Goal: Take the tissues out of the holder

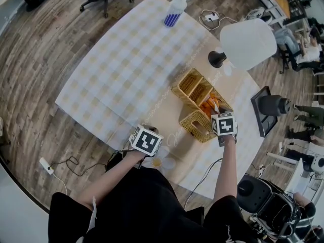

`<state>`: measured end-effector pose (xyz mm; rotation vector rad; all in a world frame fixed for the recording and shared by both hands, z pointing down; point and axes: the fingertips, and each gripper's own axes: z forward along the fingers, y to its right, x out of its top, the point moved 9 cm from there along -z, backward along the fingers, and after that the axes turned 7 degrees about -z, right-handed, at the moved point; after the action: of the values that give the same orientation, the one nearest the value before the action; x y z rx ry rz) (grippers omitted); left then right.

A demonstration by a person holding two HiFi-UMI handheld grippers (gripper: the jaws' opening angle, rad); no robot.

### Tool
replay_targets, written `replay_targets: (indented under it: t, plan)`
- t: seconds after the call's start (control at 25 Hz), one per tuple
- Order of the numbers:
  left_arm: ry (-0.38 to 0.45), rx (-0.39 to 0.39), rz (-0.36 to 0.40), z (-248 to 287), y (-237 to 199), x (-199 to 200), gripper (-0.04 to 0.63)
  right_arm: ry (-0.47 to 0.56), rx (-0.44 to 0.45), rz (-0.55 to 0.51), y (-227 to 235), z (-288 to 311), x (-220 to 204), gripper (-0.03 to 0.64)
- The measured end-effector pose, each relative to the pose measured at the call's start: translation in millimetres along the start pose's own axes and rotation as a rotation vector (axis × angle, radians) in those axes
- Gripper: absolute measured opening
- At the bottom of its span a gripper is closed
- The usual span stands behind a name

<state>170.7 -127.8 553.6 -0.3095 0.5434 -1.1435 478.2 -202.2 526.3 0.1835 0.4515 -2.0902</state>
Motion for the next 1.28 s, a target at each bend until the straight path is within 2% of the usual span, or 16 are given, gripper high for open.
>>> replay_targets:
  t: [0.16,0.36,0.92,1.28]
  plan:
    - [0.0,0.003,0.005,1,-1,-3,-0.002,0.004,-0.029,0.005,0,-2,-2,0.039]
    - [-0.002,-0.001,0.009,0,0,-3,-0.002,0.016,-0.054,0.0,-1,-5,-2,0.02]
    - [-0.012,-0.02,0.039,-1,11,-12,-0.002,0.068,-0.102,-0.004,-1,-30,-2,0.014]
    - [0.034,-0.01,0.038,-8,12,-13,-0.002,0.109,-0.121,0.014,-2,-45,-2,0.014]
